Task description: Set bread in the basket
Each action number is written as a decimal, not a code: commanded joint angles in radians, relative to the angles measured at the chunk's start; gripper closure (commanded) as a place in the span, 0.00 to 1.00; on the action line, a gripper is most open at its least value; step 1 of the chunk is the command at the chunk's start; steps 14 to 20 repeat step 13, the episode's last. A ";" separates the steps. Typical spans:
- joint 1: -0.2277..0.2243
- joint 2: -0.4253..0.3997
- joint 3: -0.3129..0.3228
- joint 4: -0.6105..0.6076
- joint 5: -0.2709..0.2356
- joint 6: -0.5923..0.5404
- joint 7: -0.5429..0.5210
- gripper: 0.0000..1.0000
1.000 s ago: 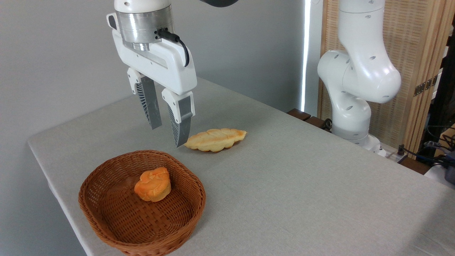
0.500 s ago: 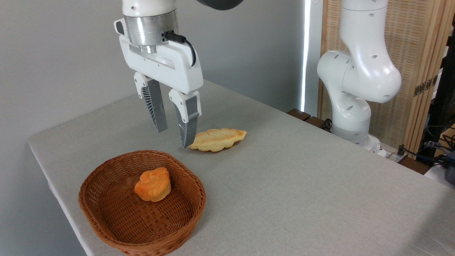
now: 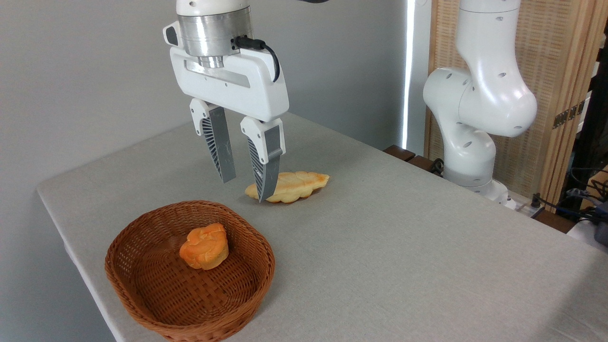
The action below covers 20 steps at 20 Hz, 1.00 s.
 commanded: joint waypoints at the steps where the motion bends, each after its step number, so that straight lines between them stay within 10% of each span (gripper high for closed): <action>1: 0.002 -0.022 -0.003 -0.024 0.010 0.009 -0.016 0.00; 20: 0.002 -0.013 -0.011 -0.023 -0.047 -0.047 -0.001 0.00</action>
